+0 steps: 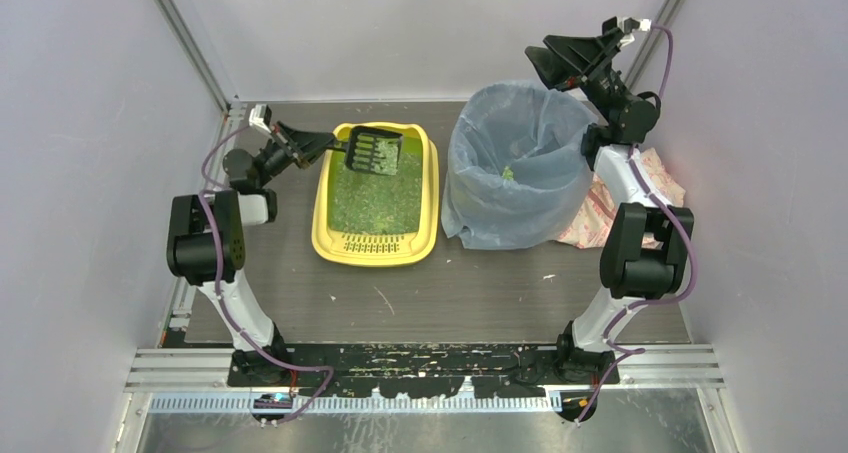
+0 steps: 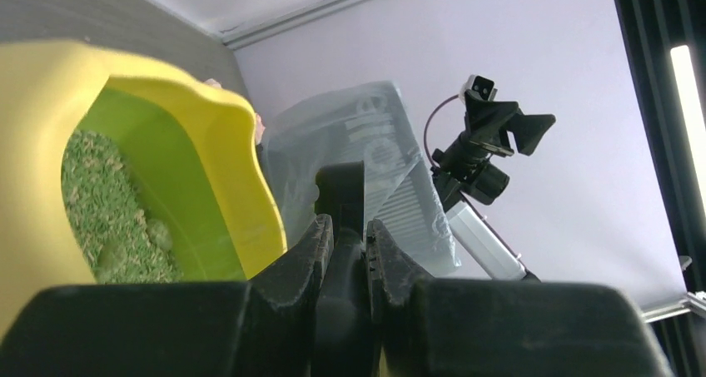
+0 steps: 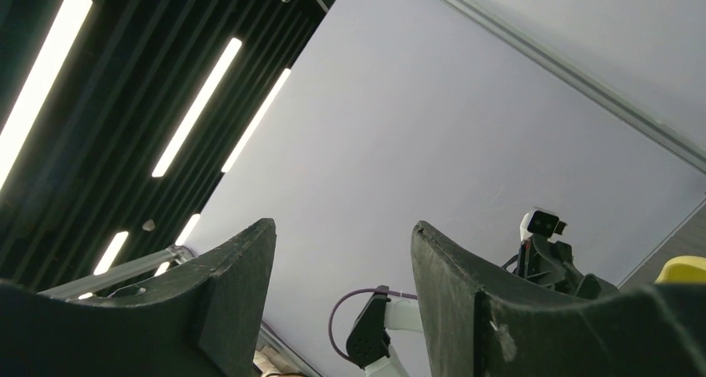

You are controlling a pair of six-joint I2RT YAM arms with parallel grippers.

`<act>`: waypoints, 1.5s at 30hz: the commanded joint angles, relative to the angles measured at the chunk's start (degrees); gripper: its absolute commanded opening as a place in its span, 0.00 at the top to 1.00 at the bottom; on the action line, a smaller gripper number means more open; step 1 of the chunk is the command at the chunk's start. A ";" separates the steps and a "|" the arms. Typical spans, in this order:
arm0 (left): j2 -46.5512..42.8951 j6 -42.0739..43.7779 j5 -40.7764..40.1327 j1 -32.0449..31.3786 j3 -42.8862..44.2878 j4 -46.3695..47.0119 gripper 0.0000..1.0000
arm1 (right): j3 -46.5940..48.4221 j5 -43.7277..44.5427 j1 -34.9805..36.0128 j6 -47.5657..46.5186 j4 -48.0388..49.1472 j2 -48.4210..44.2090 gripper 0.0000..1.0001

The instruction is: Clean the litter box

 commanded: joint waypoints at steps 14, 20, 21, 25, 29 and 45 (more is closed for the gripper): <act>1.62 -4.44 -1.82 2.48 -3.45 4.29 1.00 | 6.12 0.46 0.52 -3.42 -5.58 -1.36 0.35; -8.60 4.14 -4.81 2.47 -8.35 -16.29 1.00 | 5.44 0.47 0.54 -6.71 -9.27 -4.59 0.35; -11.12 7.91 -5.32 2.51 -8.72 -23.38 1.00 | 4.78 0.58 0.51 -7.32 -9.86 -5.20 0.35; -19.11 15.34 -6.07 2.16 -9.67 -34.29 1.00 | 3.42 0.01 0.50 -8.82 -12.15 -7.60 0.35; -17.48 14.27 -7.06 -0.03 -9.31 -33.58 1.00 | 4.23 -1.84 0.48 -12.66 -18.09 -9.23 0.35; -17.58 13.73 -2.18 3.66 -6.11 -32.84 1.00 | 5.75 -1.31 0.15 -10.57 -16.15 -8.05 0.35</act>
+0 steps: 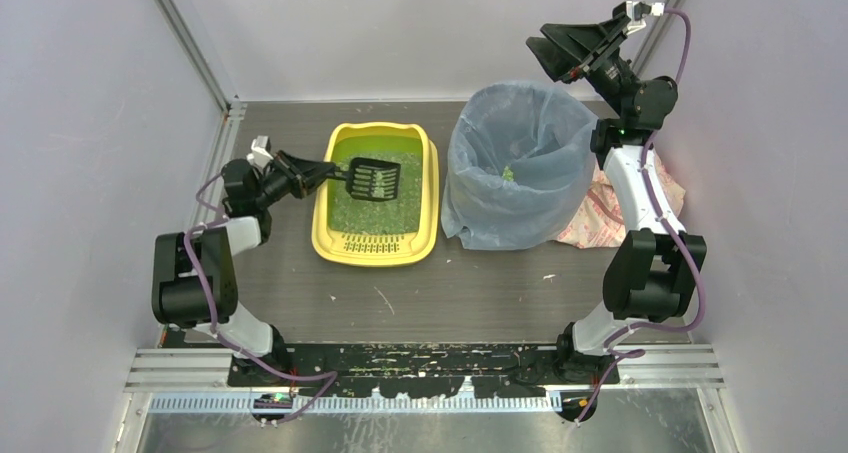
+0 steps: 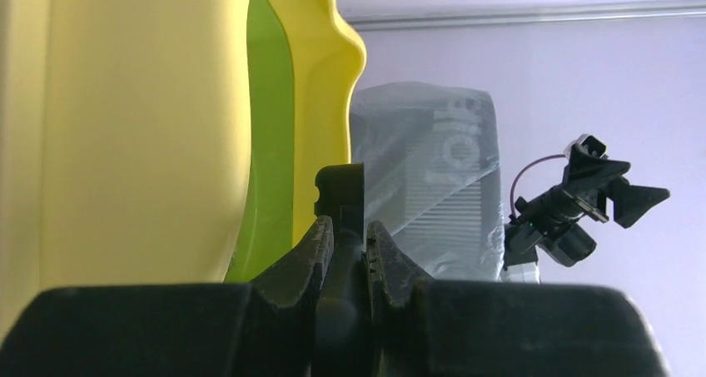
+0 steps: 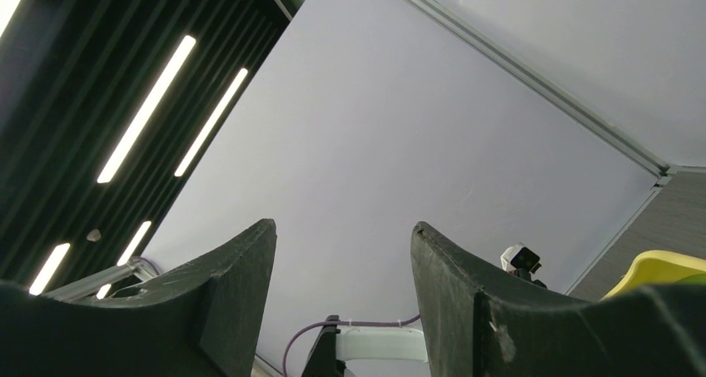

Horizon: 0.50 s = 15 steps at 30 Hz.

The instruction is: Clean the litter box

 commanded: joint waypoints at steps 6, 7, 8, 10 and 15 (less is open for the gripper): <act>2.90 -4.43 2.49 -2.60 3.74 9.47 1.00 | 3.08 -0.09 -0.34 2.36 5.51 0.94 0.35; 2.86 -4.19 1.13 -1.73 2.94 9.12 1.00 | 3.16 0.13 -0.49 2.94 6.06 1.03 0.35; 3.09 -4.60 0.50 -1.60 2.18 10.24 1.00 | 3.12 0.28 -0.54 3.07 6.14 0.93 0.35; 3.41 -4.78 1.40 -3.06 2.76 11.18 1.00 | 3.20 -0.17 -0.55 2.64 5.49 0.92 0.35; 1.13 0.68 0.98 -3.01 3.81 3.54 1.00 | 3.89 -0.50 -0.88 3.39 6.28 2.07 0.34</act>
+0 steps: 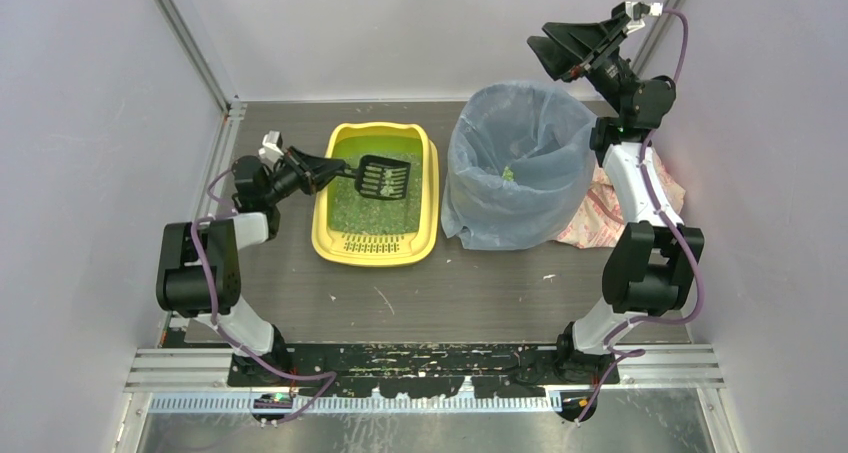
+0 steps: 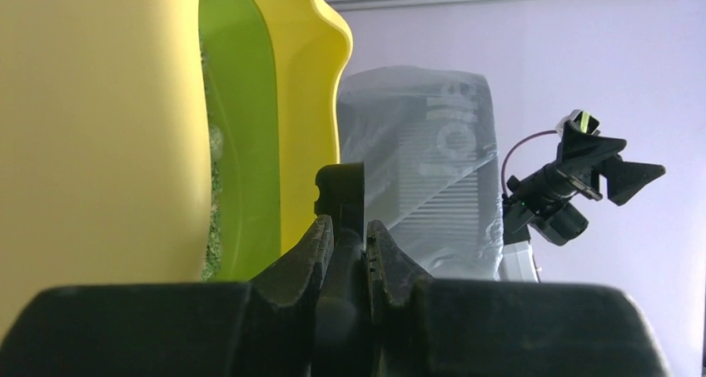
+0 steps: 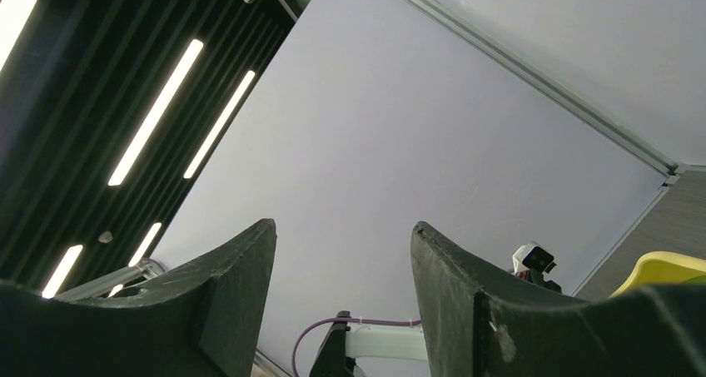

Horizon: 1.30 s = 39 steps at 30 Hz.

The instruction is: Clean the litter box

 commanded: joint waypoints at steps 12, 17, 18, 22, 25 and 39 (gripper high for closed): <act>-10.10 2.67 -4.60 -0.35 10.01 -17.04 1.00 | 1.06 3.59 -1.85 2.90 8.74 0.10 0.35; -12.03 3.04 -5.99 -0.67 16.13 -24.07 1.00 | -2.20 3.98 -2.02 3.36 11.58 -0.64 0.35; -11.67 2.29 -6.14 -0.95 17.32 -24.65 1.00 | -2.86 3.93 -2.02 3.46 11.89 -0.87 0.35; -10.30 -0.05 -10.40 -4.91 23.43 -28.91 1.00 | -4.33 3.05 -2.02 3.40 11.92 -1.91 0.35; -8.78 1.74 -13.97 -9.45 30.11 -34.43 1.00 | -4.64 2.55 -2.02 3.34 11.97 -2.23 0.35; 7.00 22.35 -19.84 -25.65 63.20 -51.09 1.00 | -8.08 2.84 -2.06 4.96 14.16 -5.65 0.35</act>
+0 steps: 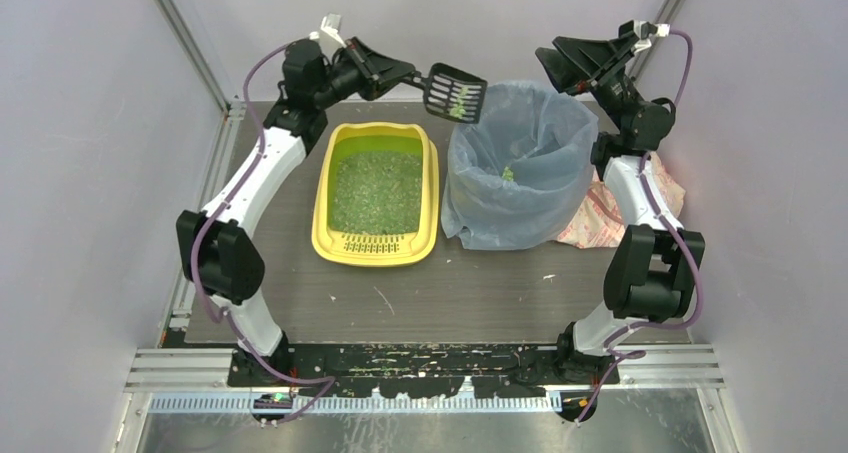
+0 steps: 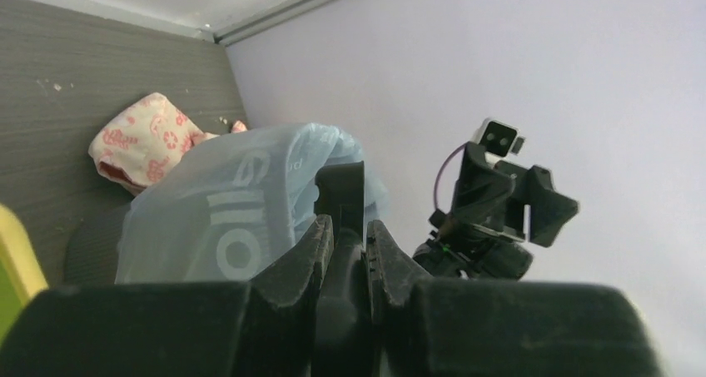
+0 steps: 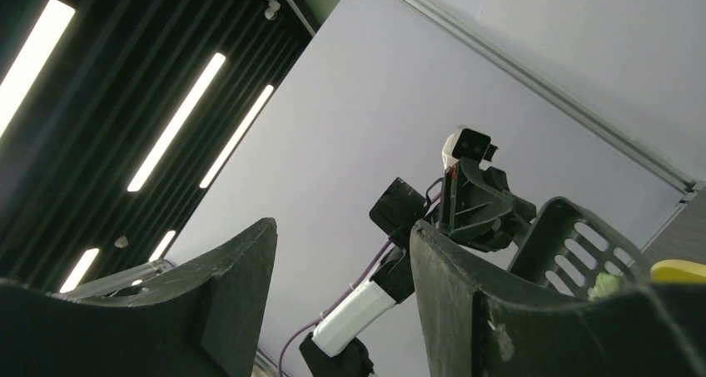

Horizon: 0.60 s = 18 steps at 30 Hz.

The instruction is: Clean the litter box

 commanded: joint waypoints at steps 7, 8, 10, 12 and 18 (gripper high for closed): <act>7.58 34.95 0.91 -9.71 21.25 -16.46 1.00 | 0.92 0.86 -0.48 0.71 3.76 -4.37 0.35; 8.28 37.03 1.60 -10.27 22.55 -17.37 1.00 | 0.98 0.64 -0.63 0.88 4.19 -4.32 0.35; 9.29 42.25 2.92 -11.73 24.83 -19.23 1.00 | 0.04 0.35 -0.83 0.80 4.81 -4.79 0.35; 9.45 46.54 3.92 -13.21 26.45 -20.50 1.00 | -1.66 0.21 -1.07 0.72 5.60 -5.43 0.35; 8.46 55.23 5.68 -16.39 29.61 -23.16 1.00 | -5.19 -0.17 -2.81 1.82 8.86 -4.78 0.35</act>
